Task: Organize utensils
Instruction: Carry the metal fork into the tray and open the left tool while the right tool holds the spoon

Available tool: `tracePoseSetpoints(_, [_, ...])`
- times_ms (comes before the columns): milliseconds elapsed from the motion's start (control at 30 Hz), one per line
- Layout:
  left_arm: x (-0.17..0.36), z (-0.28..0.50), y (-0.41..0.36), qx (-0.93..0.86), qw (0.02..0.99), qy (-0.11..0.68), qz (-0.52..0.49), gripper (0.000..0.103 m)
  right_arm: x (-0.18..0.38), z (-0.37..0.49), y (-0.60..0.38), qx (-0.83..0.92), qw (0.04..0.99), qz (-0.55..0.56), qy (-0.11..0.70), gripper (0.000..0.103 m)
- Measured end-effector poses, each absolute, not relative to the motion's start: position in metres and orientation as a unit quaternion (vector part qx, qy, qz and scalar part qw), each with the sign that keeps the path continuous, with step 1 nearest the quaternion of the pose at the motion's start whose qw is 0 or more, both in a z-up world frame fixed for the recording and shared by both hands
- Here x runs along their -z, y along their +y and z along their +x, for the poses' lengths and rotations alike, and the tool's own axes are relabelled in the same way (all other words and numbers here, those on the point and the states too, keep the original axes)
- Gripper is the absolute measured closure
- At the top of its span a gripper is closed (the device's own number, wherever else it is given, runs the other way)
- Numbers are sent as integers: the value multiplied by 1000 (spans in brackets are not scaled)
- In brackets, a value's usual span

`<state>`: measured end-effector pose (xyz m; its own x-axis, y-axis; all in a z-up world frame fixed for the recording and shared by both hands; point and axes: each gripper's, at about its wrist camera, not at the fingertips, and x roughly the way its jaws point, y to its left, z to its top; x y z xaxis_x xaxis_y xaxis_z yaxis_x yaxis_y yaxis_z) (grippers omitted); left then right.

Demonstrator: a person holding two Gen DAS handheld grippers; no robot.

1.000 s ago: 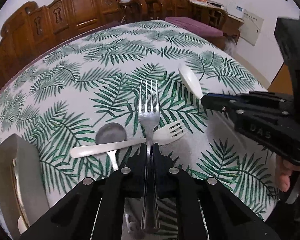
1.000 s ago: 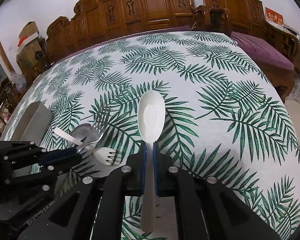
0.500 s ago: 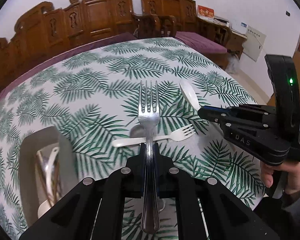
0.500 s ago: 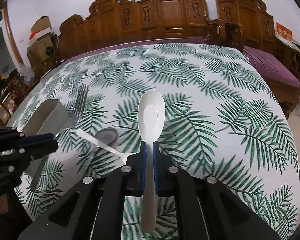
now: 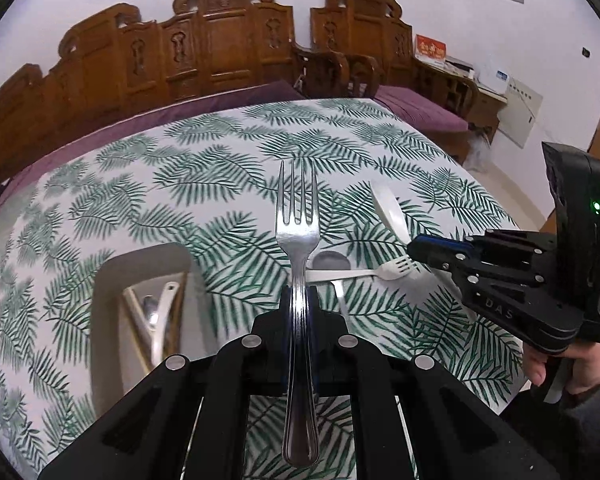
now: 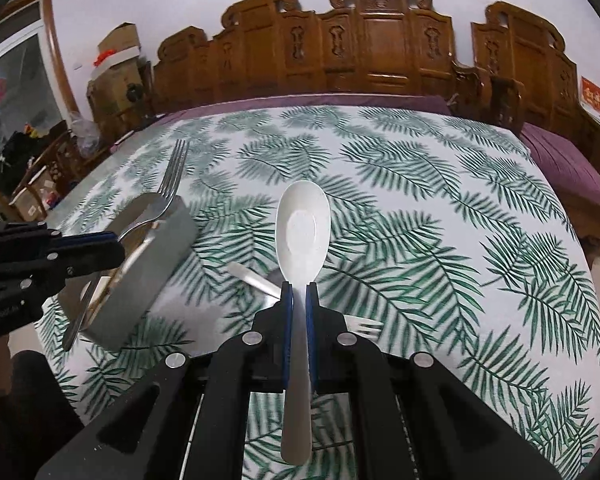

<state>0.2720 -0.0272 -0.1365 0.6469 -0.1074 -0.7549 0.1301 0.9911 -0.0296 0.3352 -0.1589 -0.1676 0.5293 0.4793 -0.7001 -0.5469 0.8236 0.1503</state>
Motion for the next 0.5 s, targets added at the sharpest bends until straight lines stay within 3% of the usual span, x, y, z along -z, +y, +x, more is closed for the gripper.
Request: tracePoseSetpoints(500, [126, 252, 34, 24, 915, 402, -10, 97, 146, 299, -117, -348, 862, -61, 363, 95])
